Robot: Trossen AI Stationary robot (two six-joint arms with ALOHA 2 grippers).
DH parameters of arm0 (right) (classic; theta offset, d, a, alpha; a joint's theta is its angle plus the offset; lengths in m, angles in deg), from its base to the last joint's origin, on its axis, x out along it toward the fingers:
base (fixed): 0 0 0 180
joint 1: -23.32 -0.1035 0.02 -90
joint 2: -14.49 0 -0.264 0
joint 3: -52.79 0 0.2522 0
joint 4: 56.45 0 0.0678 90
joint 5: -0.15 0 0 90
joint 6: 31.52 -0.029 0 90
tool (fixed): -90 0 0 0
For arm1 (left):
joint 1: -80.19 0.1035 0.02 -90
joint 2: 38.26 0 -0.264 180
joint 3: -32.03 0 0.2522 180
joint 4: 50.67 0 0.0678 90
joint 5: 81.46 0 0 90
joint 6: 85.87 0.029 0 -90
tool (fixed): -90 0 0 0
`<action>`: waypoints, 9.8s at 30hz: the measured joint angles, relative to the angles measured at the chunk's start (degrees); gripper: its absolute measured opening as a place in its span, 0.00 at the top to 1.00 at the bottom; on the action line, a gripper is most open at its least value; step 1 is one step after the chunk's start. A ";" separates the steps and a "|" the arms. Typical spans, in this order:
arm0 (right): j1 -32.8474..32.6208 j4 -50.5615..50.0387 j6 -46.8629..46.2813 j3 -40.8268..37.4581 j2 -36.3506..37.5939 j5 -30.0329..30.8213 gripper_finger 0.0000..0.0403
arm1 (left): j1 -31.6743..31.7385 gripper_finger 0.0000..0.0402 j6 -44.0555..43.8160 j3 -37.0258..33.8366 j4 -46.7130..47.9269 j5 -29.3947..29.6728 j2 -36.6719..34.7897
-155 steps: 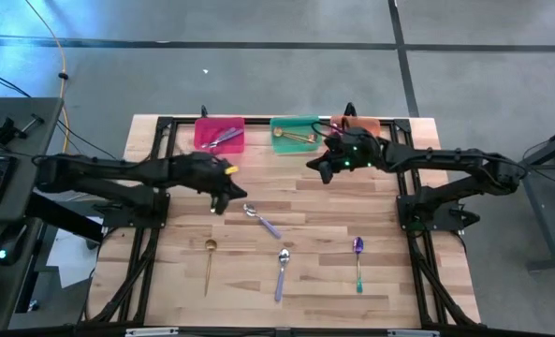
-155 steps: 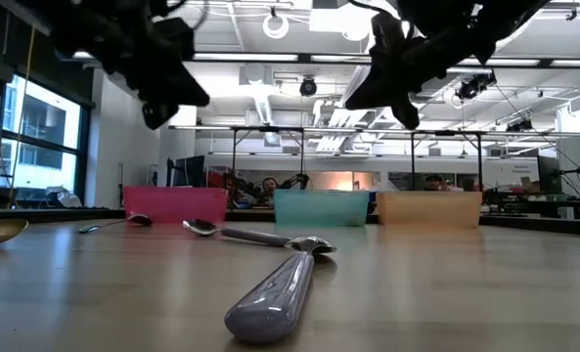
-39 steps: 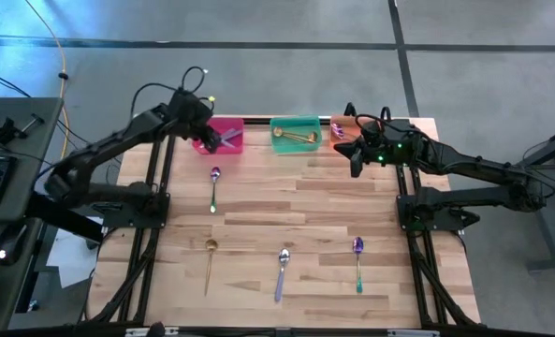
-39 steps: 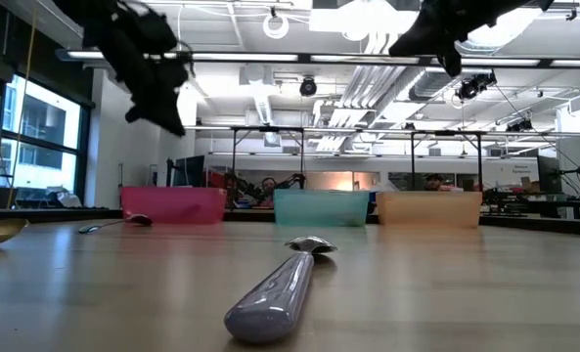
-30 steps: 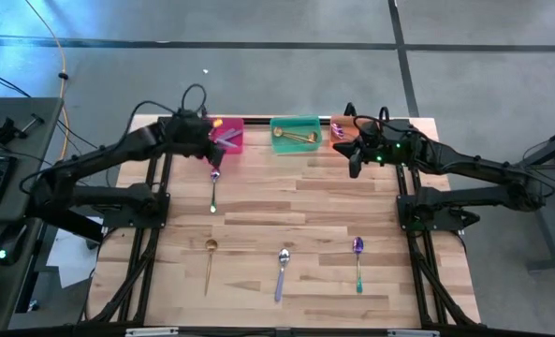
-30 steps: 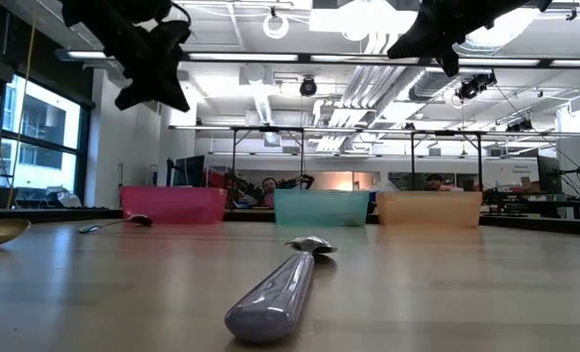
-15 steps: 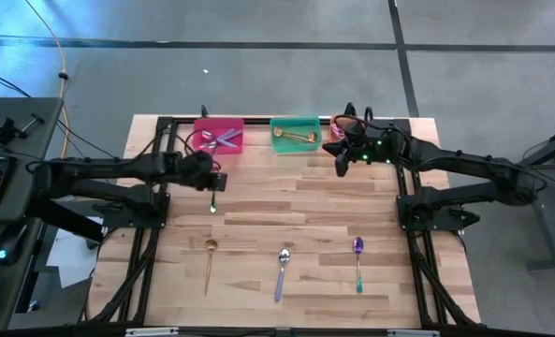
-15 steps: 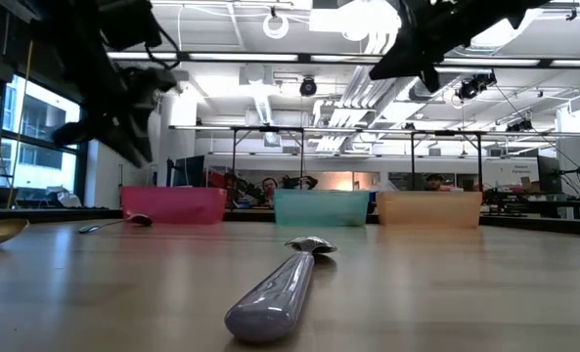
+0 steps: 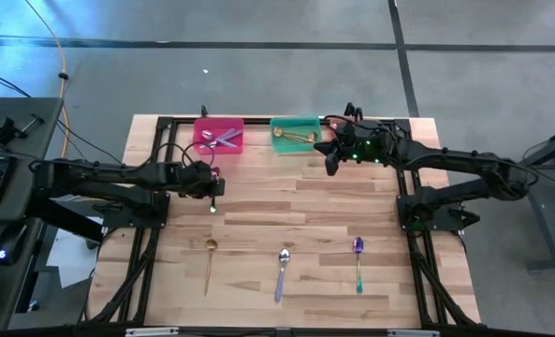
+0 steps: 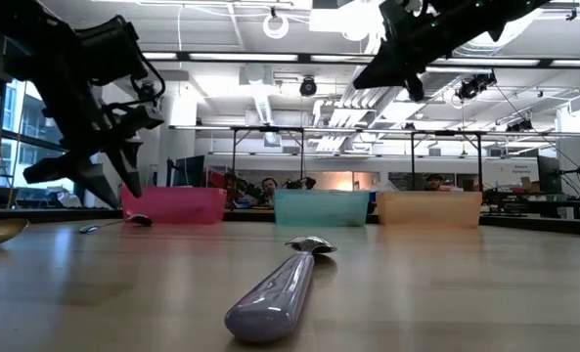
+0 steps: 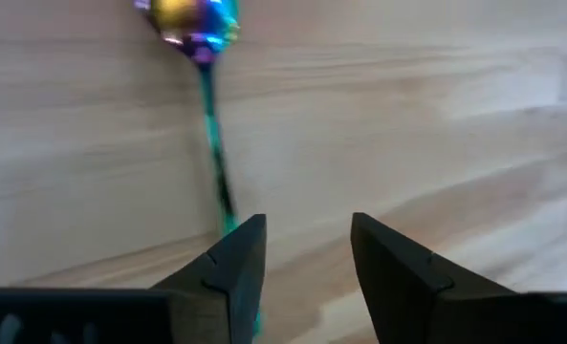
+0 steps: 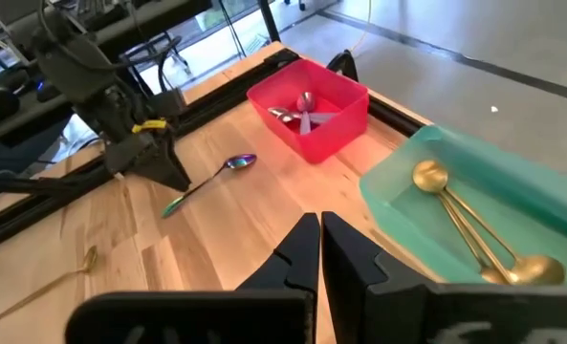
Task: Sort silverware by color (type)
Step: Put the left silver spoon into the orange bin, then put the gold spoon into the green bin
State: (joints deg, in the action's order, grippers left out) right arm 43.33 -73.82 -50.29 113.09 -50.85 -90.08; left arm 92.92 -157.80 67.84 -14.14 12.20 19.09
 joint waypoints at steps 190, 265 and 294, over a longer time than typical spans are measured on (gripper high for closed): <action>29.62 -19.38 49.80 8.98 -26.19 8.68 0.83 | -1.92 1.00 32.58 16.15 -45.89 -11.54 27.73; -5.52 27.67 -2.19 8.83 -35.08 -9.84 1.00 | -21.22 1.00 17.15 5.47 -3.26 3.35 -7.47; -4.62 55.89 -17.25 -13.99 -34.42 -11.96 1.00 | -45.47 0.76 -28.94 5.47 7.24 2.39 -2.92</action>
State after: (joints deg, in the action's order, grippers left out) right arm 38.71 -17.93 -67.54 99.11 -85.27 -102.04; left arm 47.45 -186.74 73.30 -6.90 14.58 16.17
